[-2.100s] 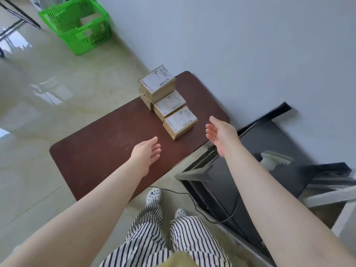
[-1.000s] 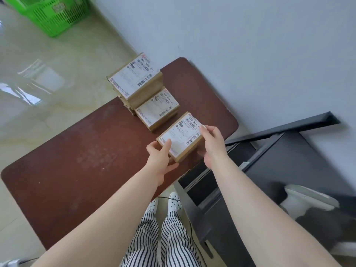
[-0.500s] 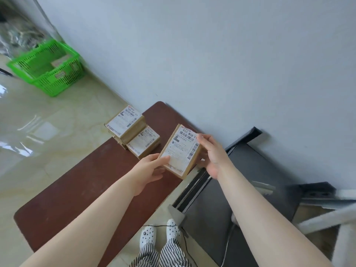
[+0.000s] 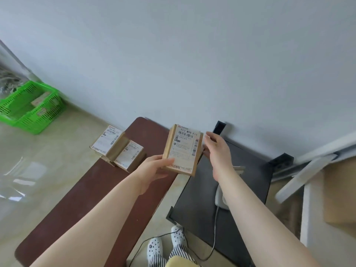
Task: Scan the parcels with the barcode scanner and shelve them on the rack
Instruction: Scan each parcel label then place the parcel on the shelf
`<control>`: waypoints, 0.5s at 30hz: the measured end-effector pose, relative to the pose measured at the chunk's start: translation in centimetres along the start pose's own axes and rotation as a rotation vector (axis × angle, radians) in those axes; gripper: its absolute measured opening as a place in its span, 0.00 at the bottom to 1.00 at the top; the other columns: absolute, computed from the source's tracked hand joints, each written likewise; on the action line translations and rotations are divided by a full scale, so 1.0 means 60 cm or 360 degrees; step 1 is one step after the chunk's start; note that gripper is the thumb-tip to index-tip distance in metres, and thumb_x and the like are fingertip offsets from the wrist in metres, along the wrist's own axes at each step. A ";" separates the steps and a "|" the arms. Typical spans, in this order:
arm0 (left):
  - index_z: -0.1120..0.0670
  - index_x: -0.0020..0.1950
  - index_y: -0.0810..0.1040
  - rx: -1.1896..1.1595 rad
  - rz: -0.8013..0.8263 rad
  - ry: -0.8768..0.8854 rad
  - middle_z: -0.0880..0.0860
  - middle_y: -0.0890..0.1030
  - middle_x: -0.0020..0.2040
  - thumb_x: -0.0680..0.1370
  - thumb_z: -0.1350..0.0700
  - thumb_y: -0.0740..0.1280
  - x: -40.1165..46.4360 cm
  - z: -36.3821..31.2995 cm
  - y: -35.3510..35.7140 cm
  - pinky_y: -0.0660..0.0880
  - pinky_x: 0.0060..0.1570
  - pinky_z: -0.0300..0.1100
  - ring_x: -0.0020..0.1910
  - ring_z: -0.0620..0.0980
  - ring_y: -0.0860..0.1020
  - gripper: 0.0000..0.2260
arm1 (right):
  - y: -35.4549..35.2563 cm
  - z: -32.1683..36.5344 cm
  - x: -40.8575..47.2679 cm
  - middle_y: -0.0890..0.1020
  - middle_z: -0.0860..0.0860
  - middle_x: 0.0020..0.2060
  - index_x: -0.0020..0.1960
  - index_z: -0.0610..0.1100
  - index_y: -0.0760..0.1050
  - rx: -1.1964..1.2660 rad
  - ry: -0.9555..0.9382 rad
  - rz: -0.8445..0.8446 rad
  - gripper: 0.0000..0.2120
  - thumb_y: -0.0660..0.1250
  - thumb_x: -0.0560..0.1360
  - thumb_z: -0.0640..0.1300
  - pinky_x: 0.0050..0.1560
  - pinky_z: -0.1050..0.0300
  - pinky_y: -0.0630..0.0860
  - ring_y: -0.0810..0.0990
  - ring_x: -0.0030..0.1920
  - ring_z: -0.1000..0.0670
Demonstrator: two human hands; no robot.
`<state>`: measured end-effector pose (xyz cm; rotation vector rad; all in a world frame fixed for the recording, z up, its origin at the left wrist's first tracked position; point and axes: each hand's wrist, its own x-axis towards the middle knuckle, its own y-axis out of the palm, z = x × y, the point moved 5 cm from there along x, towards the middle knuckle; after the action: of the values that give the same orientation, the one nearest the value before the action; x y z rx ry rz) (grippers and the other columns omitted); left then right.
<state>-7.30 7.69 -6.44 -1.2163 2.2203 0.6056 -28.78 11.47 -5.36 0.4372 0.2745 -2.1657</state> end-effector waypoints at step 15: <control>0.53 0.57 0.81 -0.0262 -0.0301 -0.0125 0.50 0.83 0.50 0.81 0.55 0.68 -0.022 0.047 -0.002 0.74 0.62 0.47 0.53 0.47 0.80 0.06 | -0.139 -0.207 -0.052 0.75 0.38 0.63 0.63 0.39 0.63 -0.0983 0.0421 -0.0782 0.31 0.77 0.71 0.51 0.56 0.40 0.74 0.76 0.61 0.35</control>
<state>-5.93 10.17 -7.71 -1.4399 1.9945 0.7573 -31.22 22.99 -15.13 0.3141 1.2672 -2.3272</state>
